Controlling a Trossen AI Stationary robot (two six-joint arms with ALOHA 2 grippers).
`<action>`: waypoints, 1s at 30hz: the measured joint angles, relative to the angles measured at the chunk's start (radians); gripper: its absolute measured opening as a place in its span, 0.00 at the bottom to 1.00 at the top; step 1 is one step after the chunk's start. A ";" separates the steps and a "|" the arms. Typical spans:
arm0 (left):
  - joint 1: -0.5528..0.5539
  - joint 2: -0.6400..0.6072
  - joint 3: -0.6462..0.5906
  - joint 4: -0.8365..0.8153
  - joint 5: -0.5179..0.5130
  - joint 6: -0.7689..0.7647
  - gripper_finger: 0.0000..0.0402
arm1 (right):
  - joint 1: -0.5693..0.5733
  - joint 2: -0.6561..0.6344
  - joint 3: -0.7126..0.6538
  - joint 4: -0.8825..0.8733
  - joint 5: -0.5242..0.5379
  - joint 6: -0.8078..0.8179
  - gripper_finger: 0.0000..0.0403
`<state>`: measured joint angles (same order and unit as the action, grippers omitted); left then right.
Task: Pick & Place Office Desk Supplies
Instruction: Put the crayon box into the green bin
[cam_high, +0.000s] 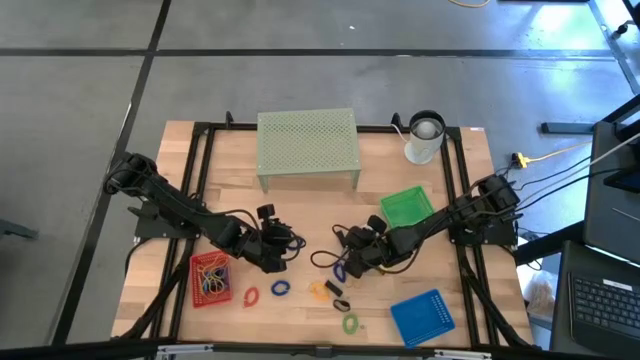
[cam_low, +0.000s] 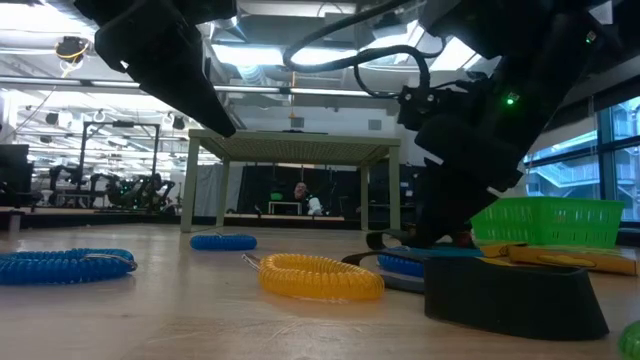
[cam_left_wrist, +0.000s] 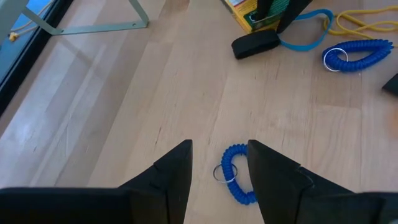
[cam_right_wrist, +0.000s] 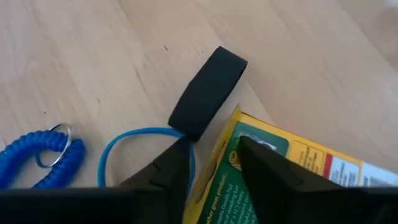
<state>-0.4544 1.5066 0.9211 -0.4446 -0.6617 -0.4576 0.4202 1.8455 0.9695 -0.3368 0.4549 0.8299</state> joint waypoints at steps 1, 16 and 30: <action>0.000 0.000 0.000 0.000 0.000 0.000 0.37 | 0.000 0.000 0.000 0.000 -0.003 0.000 0.29; 0.000 0.000 0.000 0.000 0.001 0.000 0.37 | 0.000 -0.021 -0.001 -0.004 -0.053 0.050 0.01; 0.000 0.000 0.000 0.000 0.001 -0.001 0.37 | 0.004 -0.236 -0.002 -0.001 0.046 0.032 0.00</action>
<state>-0.4544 1.5066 0.9211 -0.4442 -0.6605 -0.4583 0.4240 1.6093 0.9672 -0.3375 0.5005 0.8615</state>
